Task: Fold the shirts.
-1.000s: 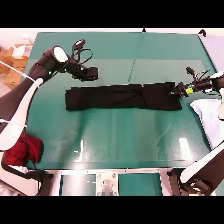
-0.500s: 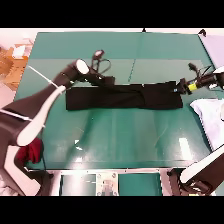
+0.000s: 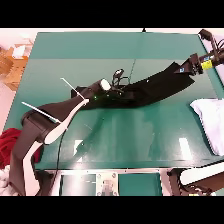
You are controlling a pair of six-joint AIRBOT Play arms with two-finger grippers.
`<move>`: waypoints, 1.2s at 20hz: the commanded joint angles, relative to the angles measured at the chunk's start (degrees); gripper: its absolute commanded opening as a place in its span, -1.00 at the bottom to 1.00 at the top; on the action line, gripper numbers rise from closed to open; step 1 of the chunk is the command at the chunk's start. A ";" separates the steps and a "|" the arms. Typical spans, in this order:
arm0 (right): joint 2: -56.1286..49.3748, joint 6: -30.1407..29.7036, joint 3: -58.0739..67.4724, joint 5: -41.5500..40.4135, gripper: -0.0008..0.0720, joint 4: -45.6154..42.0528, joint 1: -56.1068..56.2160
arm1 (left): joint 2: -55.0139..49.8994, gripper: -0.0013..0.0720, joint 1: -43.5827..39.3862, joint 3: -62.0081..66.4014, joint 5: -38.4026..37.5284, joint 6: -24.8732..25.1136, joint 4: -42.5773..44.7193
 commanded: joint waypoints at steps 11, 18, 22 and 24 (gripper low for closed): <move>6.97 5.49 0.35 1.90 -0.92 2.21 10.12 | -0.09 -0.90 1.55 4.92 -9.97 0.39 -4.59; 6.91 8.83 0.13 -4.90 -0.92 4.59 17.77 | 2.58 -0.90 18.86 25.00 -46.62 0.24 -2.23; 4.02 9.62 -0.02 -15.26 -0.92 4.48 29.62 | 9.07 -0.90 29.79 24.59 -51.56 -3.28 21.16; 0.11 9.62 -0.02 -22.82 -0.92 4.52 37.13 | 12.46 -0.90 33.35 22.69 -52.65 -3.34 35.19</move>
